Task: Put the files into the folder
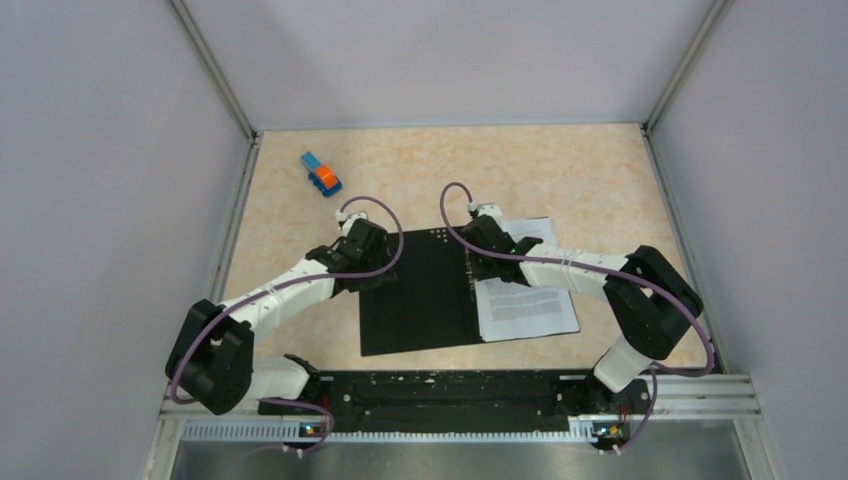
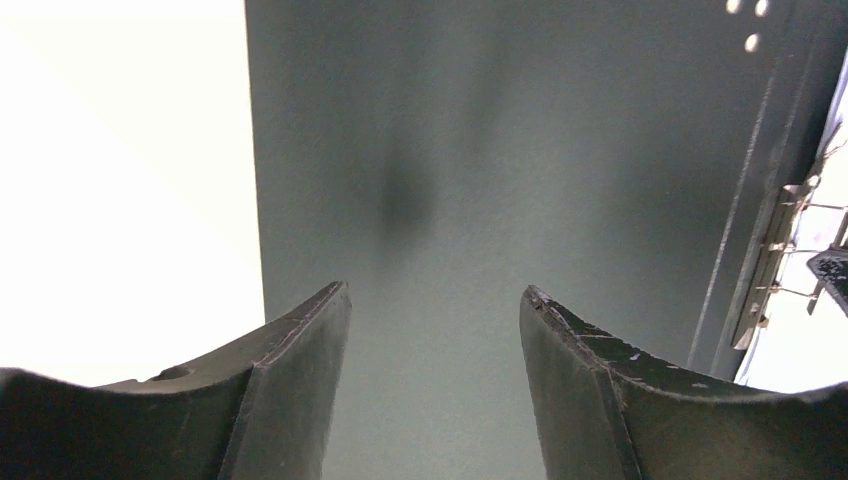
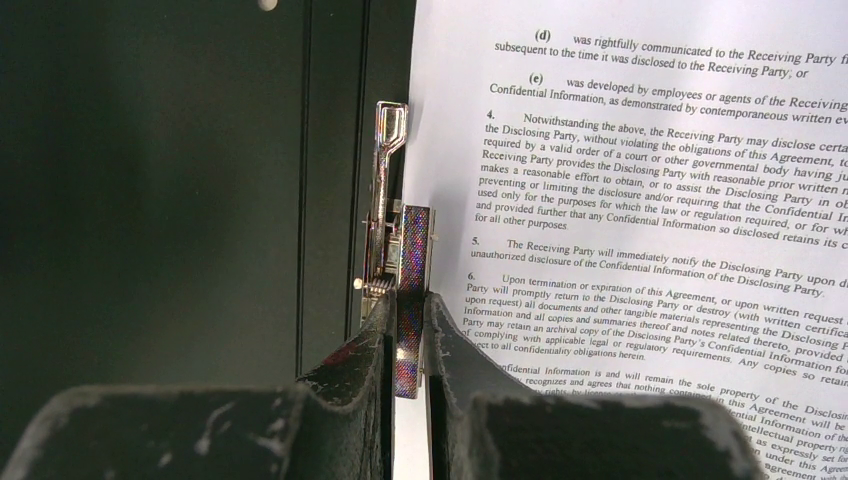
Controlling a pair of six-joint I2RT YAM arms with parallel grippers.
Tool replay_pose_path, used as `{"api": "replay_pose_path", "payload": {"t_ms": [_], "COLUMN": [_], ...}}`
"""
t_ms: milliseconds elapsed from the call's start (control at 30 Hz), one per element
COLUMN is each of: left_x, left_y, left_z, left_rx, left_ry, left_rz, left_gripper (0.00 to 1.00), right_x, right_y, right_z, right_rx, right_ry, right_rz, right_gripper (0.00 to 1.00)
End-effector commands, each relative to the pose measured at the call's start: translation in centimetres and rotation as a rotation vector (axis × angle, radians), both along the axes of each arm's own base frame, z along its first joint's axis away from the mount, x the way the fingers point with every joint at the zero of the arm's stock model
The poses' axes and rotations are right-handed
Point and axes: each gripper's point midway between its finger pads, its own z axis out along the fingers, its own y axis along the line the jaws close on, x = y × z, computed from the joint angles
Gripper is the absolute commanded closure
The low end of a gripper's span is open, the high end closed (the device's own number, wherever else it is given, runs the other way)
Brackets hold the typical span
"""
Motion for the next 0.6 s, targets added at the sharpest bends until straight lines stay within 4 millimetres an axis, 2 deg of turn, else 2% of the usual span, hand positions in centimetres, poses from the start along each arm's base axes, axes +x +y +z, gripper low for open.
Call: {"api": "replay_pose_path", "payload": {"t_ms": [0, 167, 267, 400, 567], "left_x": [-0.5, -1.0, -1.3, -1.4, -1.4], "left_y": [-0.6, 0.2, 0.6, 0.9, 0.9], "left_z": [-2.0, -3.8, -4.6, -5.2, -5.4], "left_rx": [-0.033, -0.005, 0.015, 0.029, 0.032], "left_ry": [0.045, 0.071, 0.088, 0.101, 0.108], "left_rz": [0.019, 0.062, 0.078, 0.091, 0.096], "left_gripper": [0.32, 0.32, 0.32, 0.32, 0.32], "right_x": [0.6, 0.4, 0.3, 0.0, -0.1], "right_y": [0.1, 0.4, 0.4, 0.4, 0.2], "right_z": [1.8, 1.8, 1.9, 2.3, 3.0], "right_rx": [0.004, 0.017, 0.023, 0.038, 0.05], "right_ry": [-0.051, -0.04, -0.038, -0.038, -0.049], "right_rz": [0.055, 0.065, 0.065, 0.064, 0.057], "right_gripper": [0.99, 0.95, 0.88, 0.78, 0.74]}}
